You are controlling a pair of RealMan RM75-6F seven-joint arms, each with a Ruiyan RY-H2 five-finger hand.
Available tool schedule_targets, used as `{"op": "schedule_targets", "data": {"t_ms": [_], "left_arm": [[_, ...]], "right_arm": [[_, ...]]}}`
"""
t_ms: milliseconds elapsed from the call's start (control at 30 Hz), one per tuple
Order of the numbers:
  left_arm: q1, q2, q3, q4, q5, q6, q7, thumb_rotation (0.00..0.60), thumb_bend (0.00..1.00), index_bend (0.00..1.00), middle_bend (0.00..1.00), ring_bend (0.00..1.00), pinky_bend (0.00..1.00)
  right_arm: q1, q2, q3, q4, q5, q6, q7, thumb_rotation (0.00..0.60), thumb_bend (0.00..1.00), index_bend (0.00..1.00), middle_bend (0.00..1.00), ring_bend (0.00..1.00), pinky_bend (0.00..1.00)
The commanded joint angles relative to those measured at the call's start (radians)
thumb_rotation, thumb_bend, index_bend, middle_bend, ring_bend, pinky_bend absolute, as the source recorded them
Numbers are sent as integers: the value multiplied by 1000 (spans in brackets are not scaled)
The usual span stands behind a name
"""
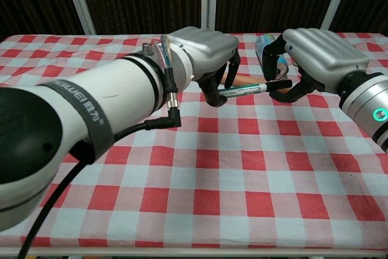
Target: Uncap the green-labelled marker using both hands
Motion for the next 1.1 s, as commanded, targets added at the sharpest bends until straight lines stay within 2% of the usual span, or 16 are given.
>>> {"op": "schedule_targets", "data": {"t_ms": [33, 500, 867, 1100], "left_arm": [[-1, 0, 2, -3, 1, 2, 1, 600, 399, 557, 603, 527, 567], [-5, 1, 2, -19, 8, 12, 3, 600, 400, 556, 603, 527, 567], [0, 6, 6, -20, 7, 15, -3, 600, 399, 556, 603, 527, 567], [7, 15, 12, -29, 11, 21, -8, 600, 399, 556, 603, 527, 567]], "right_arm": [[1, -2, -1, 1, 1, 1, 1, 600, 145, 601, 528, 220, 187], [2, -6, -6, 2, 7, 5, 3, 600, 158, 617, 546, 240, 196], [-2, -10, -2, 19, 0, 35, 6, 600, 293, 750, 656, 335, 261], [-16, -9, -8, 30, 0, 52, 10, 600, 320, 786, 679, 351, 270]]}}
